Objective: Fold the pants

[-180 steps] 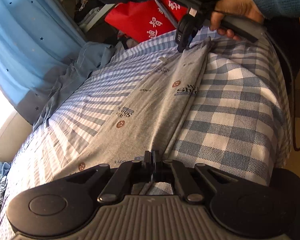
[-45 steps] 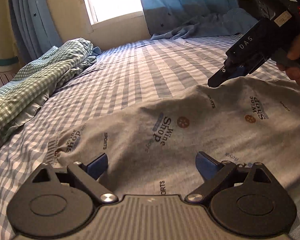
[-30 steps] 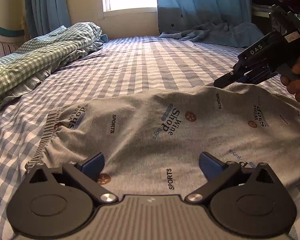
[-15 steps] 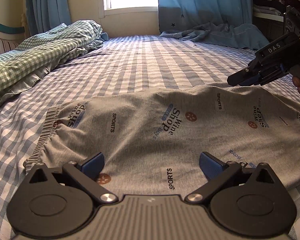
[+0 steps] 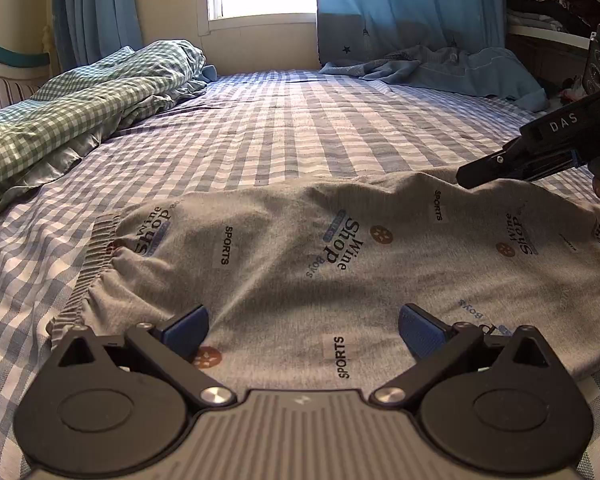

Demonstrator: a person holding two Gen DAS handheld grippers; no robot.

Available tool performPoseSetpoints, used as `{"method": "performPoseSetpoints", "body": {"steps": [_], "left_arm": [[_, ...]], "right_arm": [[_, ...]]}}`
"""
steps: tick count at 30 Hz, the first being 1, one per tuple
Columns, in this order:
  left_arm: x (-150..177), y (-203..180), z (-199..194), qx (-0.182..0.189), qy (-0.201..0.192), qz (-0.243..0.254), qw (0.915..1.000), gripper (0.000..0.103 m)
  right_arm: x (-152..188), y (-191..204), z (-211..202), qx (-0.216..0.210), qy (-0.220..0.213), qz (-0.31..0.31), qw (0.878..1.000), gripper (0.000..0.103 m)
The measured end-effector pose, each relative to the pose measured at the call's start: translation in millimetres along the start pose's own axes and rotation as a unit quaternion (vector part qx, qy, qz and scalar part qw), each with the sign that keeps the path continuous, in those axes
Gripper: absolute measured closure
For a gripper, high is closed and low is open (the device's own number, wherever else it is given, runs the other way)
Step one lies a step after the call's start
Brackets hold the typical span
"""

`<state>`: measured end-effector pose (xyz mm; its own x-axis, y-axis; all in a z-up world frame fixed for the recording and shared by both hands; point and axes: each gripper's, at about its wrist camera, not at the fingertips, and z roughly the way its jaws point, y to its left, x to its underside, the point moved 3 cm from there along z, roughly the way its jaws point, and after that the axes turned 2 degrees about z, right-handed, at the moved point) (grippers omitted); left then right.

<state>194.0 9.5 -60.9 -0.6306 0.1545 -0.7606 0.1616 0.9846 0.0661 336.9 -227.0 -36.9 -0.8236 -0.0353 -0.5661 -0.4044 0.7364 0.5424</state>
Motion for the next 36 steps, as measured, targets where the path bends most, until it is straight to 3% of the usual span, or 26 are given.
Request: {"method": "performPoseSetpoints", "body": {"steps": [3, 7, 9, 10, 11, 12, 15, 19, 22, 24, 25, 26, 27, 28, 30, 32, 36], "left_arm": [[0.1, 0.1, 0.0, 0.000, 0.000, 0.000, 1.0000, 0.000], [0.1, 0.1, 0.0, 0.000, 0.000, 0.000, 1.0000, 0.000], [0.1, 0.1, 0.0, 0.000, 0.000, 0.000, 1.0000, 0.000], [0.1, 0.1, -0.1, 0.000, 0.000, 0.000, 1.0000, 0.000], [0.0, 0.3, 0.0, 0.000, 0.000, 0.001, 1.0000, 0.000], [0.0, 0.4, 0.0, -0.001, 0.001, 0.001, 1.0000, 0.000], [0.2, -0.6, 0.9, -0.004, 0.004, 0.005, 1.0000, 0.000], [0.1, -0.8, 1.9, -0.003, 0.006, 0.003, 1.0000, 0.000], [-0.1, -1.9, 1.9, -0.005, 0.006, 0.004, 1.0000, 0.000], [0.0, -1.4, 1.9, -0.004, 0.005, 0.002, 1.0000, 0.000], [0.2, -1.0, 1.7, -0.003, 0.004, 0.002, 1.0000, 0.000], [0.4, -0.9, 1.8, -0.002, 0.004, 0.000, 1.0000, 0.000], [0.5, -0.6, 1.7, -0.001, 0.003, -0.001, 1.0000, 0.000], [0.6, -0.6, 1.6, -0.001, 0.003, -0.001, 1.0000, 0.000], [0.7, -1.2, 1.5, -0.002, 0.002, -0.001, 1.0000, 0.000], [1.1, -1.3, 1.3, -0.002, 0.002, -0.001, 1.0000, 0.000], [0.8, -1.0, 1.3, -0.001, 0.002, -0.001, 1.0000, 0.000]], "right_arm": [[-4.8, -17.0, 3.9, -0.012, 0.001, 0.051, 0.999, 0.059], [-9.2, -35.6, 13.6, -0.041, 0.009, 0.116, 0.992, 0.058], [-12.8, -38.3, 17.1, -0.065, 0.009, 0.140, 0.988, 0.063], [-15.7, -38.2, 17.1, -0.077, 0.003, 0.153, 0.985, 0.077], [-19.9, -38.1, 16.6, -0.080, -0.003, 0.161, 0.984, 0.097], [-24.8, -37.7, 15.4, -0.078, -0.012, 0.161, 0.984, 0.101], [-46.4, -35.5, 12.4, -0.040, -0.033, 0.128, 0.990, 0.102], [-55.8, -39.3, 33.7, -0.004, -0.012, 0.095, 0.995, 0.103], [-47.7, -55.7, 48.0, -0.003, 0.011, 0.126, 0.992, 0.102], [-46.0, -59.7, 40.2, -0.010, 0.008, 0.133, 0.991, 0.096], [-46.6, -59.8, 30.1, 0.000, 0.000, 0.132, 0.991, 0.081], [-47.6, -56.7, 15.3, 0.023, -0.015, 0.116, 0.993, 0.060], [-47.6, -52.5, 0.7, 0.044, -0.028, 0.092, 0.994, 0.051], [-44.3, -45.2, -18.8, 0.070, -0.047, 0.058, 0.995, 0.045], [-30.0, -29.4, -52.0, 0.124, -0.085, 0.007, 0.989, 0.043], [-1.2, -14.2, -78.0, 0.179, -0.116, -0.049, 0.976, 0.024], [72.4, -7.0, -94.0, 0.313, -0.131, -0.136, 0.931, 0.014]]}}
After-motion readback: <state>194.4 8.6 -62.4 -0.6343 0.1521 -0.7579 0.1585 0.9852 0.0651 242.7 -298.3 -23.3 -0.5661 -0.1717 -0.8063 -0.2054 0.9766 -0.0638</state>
